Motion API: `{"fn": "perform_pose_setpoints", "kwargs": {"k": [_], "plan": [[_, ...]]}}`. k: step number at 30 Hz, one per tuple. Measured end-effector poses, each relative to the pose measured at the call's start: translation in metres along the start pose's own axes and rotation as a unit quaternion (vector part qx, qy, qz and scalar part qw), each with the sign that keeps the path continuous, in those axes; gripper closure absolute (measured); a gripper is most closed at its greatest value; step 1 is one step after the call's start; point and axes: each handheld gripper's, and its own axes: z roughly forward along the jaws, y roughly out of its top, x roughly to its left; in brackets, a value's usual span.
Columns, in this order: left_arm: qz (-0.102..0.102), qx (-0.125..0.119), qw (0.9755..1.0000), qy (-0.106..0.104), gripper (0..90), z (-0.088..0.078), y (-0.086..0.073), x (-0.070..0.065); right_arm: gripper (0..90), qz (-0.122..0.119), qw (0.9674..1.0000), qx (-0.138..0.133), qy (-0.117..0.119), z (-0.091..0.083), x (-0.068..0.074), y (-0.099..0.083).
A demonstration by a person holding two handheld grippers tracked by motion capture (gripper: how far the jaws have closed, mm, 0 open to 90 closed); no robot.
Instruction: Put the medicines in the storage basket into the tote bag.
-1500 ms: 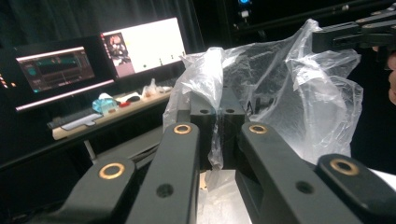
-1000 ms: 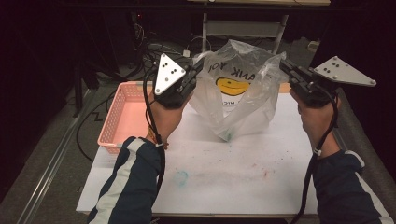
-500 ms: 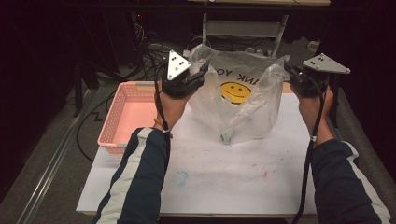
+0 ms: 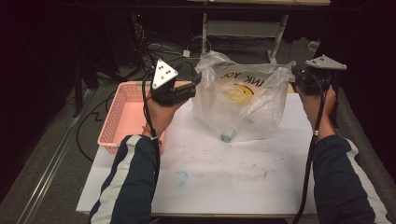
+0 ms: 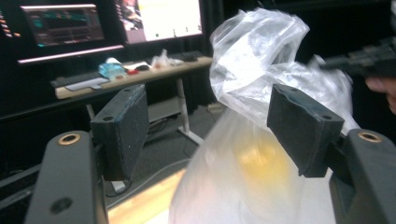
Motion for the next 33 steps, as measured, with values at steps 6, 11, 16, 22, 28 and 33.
{"fn": "perform_pose_setpoints", "kwargs": {"k": [6, 11, 16, 22, 28, 33], "plan": [[-0.001, 0.027, 0.9983, -0.051, 32.6, 0.016, -0.030, -0.010, 90.0, 0.010, 0.9998, 0.014, 0.010, 0.007, 0.002, -0.004], [0.024, 0.036, 0.9964, -0.072, 41.0, 0.027, -0.031, -0.022, 90.0, -0.002, 0.9999, 0.013, 0.009, 0.006, 0.006, -0.002], [0.038, 0.050, 0.9970, -0.045, 56.8, 0.041, -0.031, -0.033, 84.9, -0.002, 0.9999, 0.006, 0.011, 0.005, 0.006, -0.001], [0.032, 0.056, 0.9975, -0.030, 56.8, 0.053, -0.034, -0.035, 69.6, 0.008, 0.9987, -0.026, 0.042, -0.012, 0.008, 0.004], [0.030, 0.062, 0.9974, -0.022, 56.7, 0.054, -0.037, -0.034, 53.5, -0.001, 0.9972, -0.046, 0.060, -0.029, 0.016, 0.009], [0.033, 0.064, 0.9970, -0.028, 56.0, 0.053, -0.037, -0.037, 44.4, -0.007, 0.9946, -0.082, 0.064, -0.048, 0.021, 0.018]]}}
